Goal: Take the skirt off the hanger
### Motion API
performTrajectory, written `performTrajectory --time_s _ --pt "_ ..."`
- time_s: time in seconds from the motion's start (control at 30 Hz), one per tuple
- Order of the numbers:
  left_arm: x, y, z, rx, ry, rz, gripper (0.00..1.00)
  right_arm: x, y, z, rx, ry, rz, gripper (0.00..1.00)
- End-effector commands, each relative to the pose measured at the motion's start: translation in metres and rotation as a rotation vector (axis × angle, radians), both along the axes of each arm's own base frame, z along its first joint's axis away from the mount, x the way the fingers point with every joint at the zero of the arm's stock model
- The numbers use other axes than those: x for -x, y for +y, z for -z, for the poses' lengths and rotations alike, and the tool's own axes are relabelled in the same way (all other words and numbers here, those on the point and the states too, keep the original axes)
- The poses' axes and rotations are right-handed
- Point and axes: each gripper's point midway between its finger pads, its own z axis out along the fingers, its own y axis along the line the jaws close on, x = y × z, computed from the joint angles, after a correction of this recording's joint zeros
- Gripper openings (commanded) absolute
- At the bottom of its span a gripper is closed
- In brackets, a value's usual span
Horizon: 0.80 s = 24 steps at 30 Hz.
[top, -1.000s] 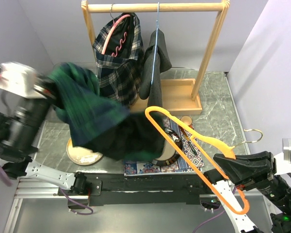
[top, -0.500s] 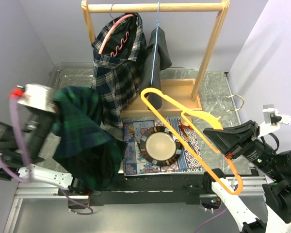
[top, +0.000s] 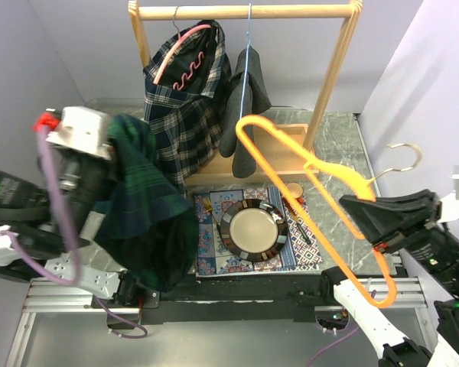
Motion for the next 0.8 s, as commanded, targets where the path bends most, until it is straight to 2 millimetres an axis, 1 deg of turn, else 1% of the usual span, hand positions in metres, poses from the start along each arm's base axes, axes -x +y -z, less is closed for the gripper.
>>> performTrajectory --time_s 0.0,0.07,0.1,0.13,0.17,0.2,0.27,0.3,0.33,0.4,0.43,0.5,0.53,0.57,0.6,0.67,0.7,0.77 --pt "-0.002 0.017 -0.027 0.089 -0.041 0.036 0.01 -0.068 0.001 -0.008 0.004 0.051 0.104 0.0" --pt "-0.002 0.021 -0.025 0.08 -0.034 0.042 0.01 -0.063 0.004 -0.007 -0.015 0.05 0.075 0.0" --pt "-0.003 0.024 -0.025 0.098 -0.027 0.045 0.01 -0.06 0.007 -0.011 -0.023 0.032 0.055 0.0" --pt "-0.003 0.025 -0.023 0.096 -0.021 0.039 0.01 -0.056 0.012 -0.008 -0.034 0.039 0.017 0.0" --pt "-0.003 0.025 -0.02 0.088 -0.018 0.035 0.01 -0.047 0.02 -0.006 -0.033 0.037 -0.054 0.0" --pt "-0.003 0.028 -0.02 0.085 -0.017 0.028 0.01 -0.042 0.023 -0.01 -0.047 0.017 -0.089 0.0" --pt "-0.004 0.032 -0.017 0.076 -0.002 0.013 0.01 -0.031 0.028 -0.002 -0.076 0.041 -0.141 0.0" --pt "-0.004 0.032 -0.016 0.065 0.0 0.01 0.01 -0.026 0.028 -0.005 -0.092 0.021 -0.154 0.0" --pt "-0.004 0.033 -0.016 0.066 0.002 0.008 0.01 -0.02 0.028 0.001 -0.105 0.027 -0.164 0.0" --pt "-0.005 0.036 -0.016 0.072 0.001 0.009 0.01 -0.019 0.029 0.006 -0.104 0.027 -0.173 0.0" --pt "-0.005 0.038 -0.017 0.08 0.002 0.012 0.01 -0.025 0.029 0.014 -0.095 0.048 -0.164 0.0" --pt "-0.005 0.038 -0.017 0.091 0.003 0.019 0.01 -0.033 0.031 0.022 -0.088 0.064 -0.158 0.0" --pt "-0.005 0.039 -0.017 0.084 0.003 0.02 0.01 -0.045 0.033 0.032 -0.082 0.088 -0.15 0.0" --pt "-0.005 0.038 -0.016 0.082 0.002 0.022 0.01 -0.051 0.033 0.034 -0.078 0.089 -0.141 0.0" --pt "-0.005 0.038 -0.016 0.085 0.002 0.023 0.01 -0.066 0.033 0.037 -0.068 0.094 -0.11 0.0" --pt "-0.005 0.037 -0.015 0.082 0.002 0.022 0.01 -0.082 0.031 0.04 -0.053 0.099 -0.071 0.0" --pt "-0.005 0.038 -0.016 0.085 0.003 0.022 0.01 -0.095 0.032 0.043 -0.039 0.112 -0.053 0.0" --pt "-0.004 0.037 -0.016 0.082 0.001 0.023 0.01 -0.106 0.028 0.033 -0.038 0.09 -0.008 0.0"
